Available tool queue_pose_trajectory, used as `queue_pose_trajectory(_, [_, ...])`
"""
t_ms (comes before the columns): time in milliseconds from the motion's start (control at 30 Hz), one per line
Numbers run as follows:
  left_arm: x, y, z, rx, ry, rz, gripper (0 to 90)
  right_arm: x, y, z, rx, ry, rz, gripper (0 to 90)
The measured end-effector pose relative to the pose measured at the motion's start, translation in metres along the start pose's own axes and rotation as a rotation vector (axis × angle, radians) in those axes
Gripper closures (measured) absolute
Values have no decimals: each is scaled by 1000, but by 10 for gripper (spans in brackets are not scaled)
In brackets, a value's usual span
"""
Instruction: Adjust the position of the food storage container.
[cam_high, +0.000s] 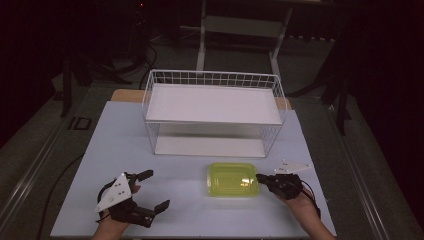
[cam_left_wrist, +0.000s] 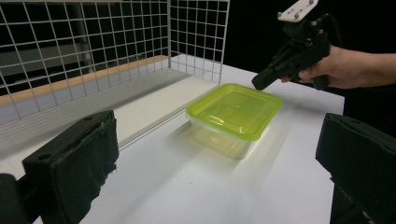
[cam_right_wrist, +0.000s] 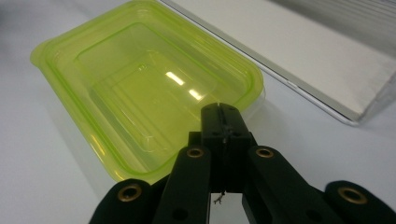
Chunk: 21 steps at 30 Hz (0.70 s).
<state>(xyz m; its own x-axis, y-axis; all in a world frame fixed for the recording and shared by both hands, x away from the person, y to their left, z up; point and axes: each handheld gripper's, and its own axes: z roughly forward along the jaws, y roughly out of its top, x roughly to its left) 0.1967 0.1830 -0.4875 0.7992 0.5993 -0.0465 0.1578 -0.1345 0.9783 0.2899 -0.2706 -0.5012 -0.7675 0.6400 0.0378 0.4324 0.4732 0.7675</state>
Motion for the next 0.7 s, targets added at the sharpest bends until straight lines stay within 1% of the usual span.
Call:
queue_pose_trajectory(167, [0,0,0,5,-4,-2,1,3,5,7,-1,11,-7,900])
queue_pose_trajectory(267, [-1,0,0,9,-4,1,1,7,8,10,0,24,-12,900])
queue_pose_trajectory(700, [0,-1,0,12,-2,-1,1,21,18,23,9,55,-39,900])
